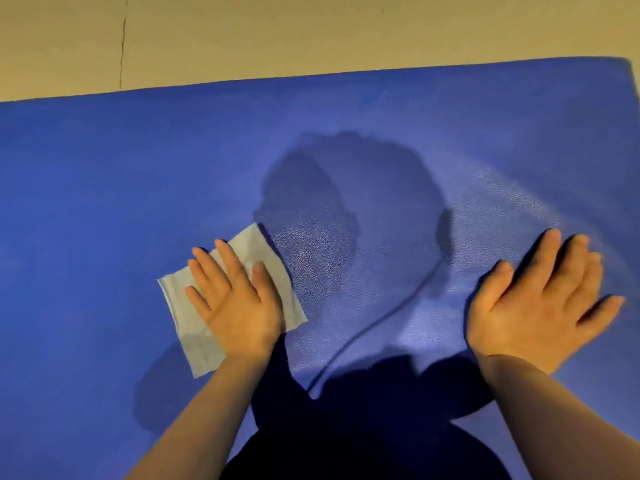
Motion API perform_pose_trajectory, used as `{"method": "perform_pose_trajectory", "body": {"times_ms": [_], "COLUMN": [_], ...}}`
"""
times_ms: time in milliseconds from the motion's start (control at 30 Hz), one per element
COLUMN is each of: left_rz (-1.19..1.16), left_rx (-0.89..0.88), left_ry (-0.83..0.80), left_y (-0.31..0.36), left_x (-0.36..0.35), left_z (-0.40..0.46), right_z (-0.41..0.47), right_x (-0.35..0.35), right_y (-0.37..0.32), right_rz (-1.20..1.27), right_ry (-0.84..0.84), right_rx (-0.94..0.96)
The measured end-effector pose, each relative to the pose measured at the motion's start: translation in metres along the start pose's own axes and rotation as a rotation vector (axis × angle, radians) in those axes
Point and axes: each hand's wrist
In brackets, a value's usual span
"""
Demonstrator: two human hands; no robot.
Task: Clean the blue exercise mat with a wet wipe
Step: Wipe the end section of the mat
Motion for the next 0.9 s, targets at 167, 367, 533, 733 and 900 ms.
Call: {"method": "perform_pose_trajectory", "body": {"times_ms": [167, 367, 533, 733, 900], "left_rz": [0.154, 0.214, 0.122, 0.080, 0.050], "left_rx": [-0.575, -1.115, -0.893, 0.148, -0.184], "left_ry": [-0.001, -0.072, -0.065, 0.063, -0.012], "left_y": [0.068, 0.092, 0.019, -0.020, 0.091], "left_x": [-0.028, -0.032, -0.008, 0.016, -0.022], "left_z": [-0.044, -0.058, 0.004, 0.039, 0.025], "right_z": [0.002, 0.001, 0.001, -0.001, -0.002], "right_x": [0.000, 0.001, -0.001, -0.004, -0.004], "right_y": [0.001, 0.001, 0.001, 0.005, 0.003], "right_rz": [-0.007, -0.004, -0.014, -0.032, -0.021], "right_ry": [0.005, 0.028, 0.059, 0.075, 0.084], "right_rx": [0.010, 0.013, 0.019, 0.032, 0.040]}}
Point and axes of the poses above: each hand's wrist, its own z-axis towards the middle knuckle, its own x-axis out of the back of the hand, y = z × x, and after that the axes turned 3 degrees about -x, right-handed
